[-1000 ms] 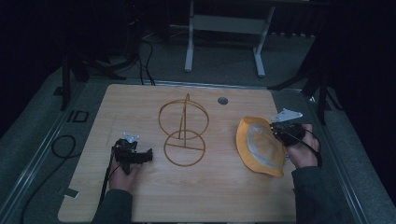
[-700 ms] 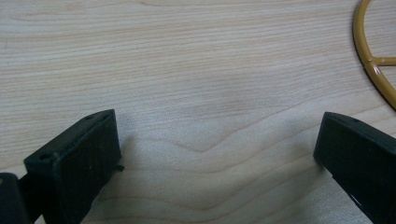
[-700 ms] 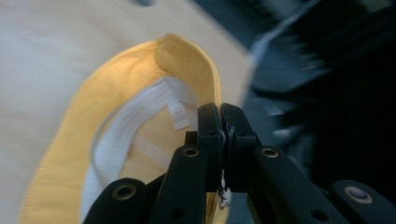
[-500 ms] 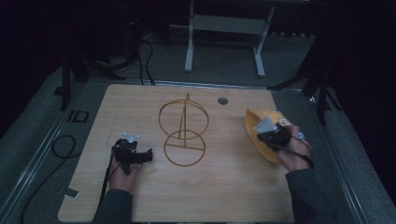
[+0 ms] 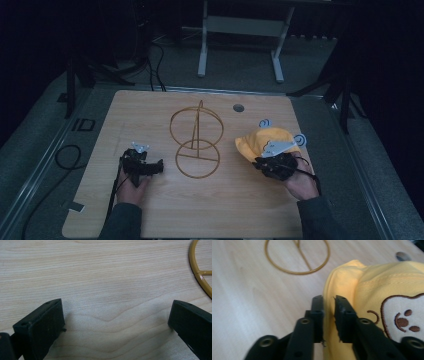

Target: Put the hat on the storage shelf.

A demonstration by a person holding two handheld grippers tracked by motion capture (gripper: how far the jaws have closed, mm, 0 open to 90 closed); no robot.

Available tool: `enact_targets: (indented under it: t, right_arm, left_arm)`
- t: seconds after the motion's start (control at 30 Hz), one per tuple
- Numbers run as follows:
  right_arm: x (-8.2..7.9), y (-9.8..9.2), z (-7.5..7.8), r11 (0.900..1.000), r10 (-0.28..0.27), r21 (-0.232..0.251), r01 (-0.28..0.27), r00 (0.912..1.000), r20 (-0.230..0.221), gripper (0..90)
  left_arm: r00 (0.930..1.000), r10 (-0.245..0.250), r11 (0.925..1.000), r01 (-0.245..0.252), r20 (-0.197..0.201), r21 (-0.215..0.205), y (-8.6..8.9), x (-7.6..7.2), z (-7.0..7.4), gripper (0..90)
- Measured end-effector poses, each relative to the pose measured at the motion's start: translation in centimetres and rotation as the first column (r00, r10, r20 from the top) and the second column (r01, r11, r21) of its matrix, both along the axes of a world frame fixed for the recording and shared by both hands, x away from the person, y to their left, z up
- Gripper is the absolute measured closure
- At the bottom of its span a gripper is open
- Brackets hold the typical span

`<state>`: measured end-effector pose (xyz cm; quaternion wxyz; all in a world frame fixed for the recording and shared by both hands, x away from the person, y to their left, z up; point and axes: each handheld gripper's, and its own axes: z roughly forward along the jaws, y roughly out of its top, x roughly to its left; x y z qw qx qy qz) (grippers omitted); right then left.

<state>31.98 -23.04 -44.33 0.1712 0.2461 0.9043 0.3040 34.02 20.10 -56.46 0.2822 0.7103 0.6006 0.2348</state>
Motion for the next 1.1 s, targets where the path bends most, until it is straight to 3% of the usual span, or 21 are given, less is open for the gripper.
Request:
enact_targets:
  t: [0.07, 0.2, 0.43, 0.53, 0.7, 0.9, 1.1]
  right_arm:
    - [-0.2, -0.1, 0.0, 1.0, 0.015, 0.021, -0.014, 0.9997, -0.018, 67.1]
    - [-0.2, -0.7, 1.1, 0.996, 0.003, 0.087, -0.003, 1.0, 0.0, 59.9]
    - [0.5, -1.9, 3.0, 0.993, -0.076, 0.097, 0.072, 0.9961, 0.043, 59.8]
    - [1.2, -2.4, 3.6, 0.992, -0.11, 0.069, 0.106, 0.9924, 0.055, 59.0]
    - [2.4, -2.9, 3.8, 0.991, -0.132, 0.029, 0.131, 0.991, 0.027, 57.1]
    - [3.3, -2.6, 3.1, 0.991, -0.128, -0.051, 0.125, 0.9905, -0.051, 54.4]
    - [4.1, -2.1, 2.4, 0.987, -0.121, -0.127, 0.103, 0.9813, -0.149, 53.3]
  left_arm:
    - [1.0, 0.0, 1.0, 0.0, 0.0, 0.0, 0.0, 0.0, 0.0, 0.4]
    - [1.0, 0.0, 1.0, 0.0, 0.0, 0.0, 0.0, 0.0, 0.0, 0.4]
    - [1.0, -0.001, 1.0, 0.001, 0.0, 0.0, 0.0, 0.0, 0.0, 0.4]
    - [1.0, -0.001, 1.0, 0.001, 0.0, 0.0, 0.0, 0.0, 0.0, 0.4]
    - [1.0, -0.001, 1.0, 0.001, -0.001, 0.0, 0.0, 0.0, 0.0, 0.4]
    - [1.0, 0.002, 1.0, -0.002, 0.0, -0.002, 0.0, 0.0, 0.0, 0.4]
    - [1.0, 0.0, 1.0, 0.0, -0.001, -0.001, 0.0, 0.0, 0.0, 0.4]
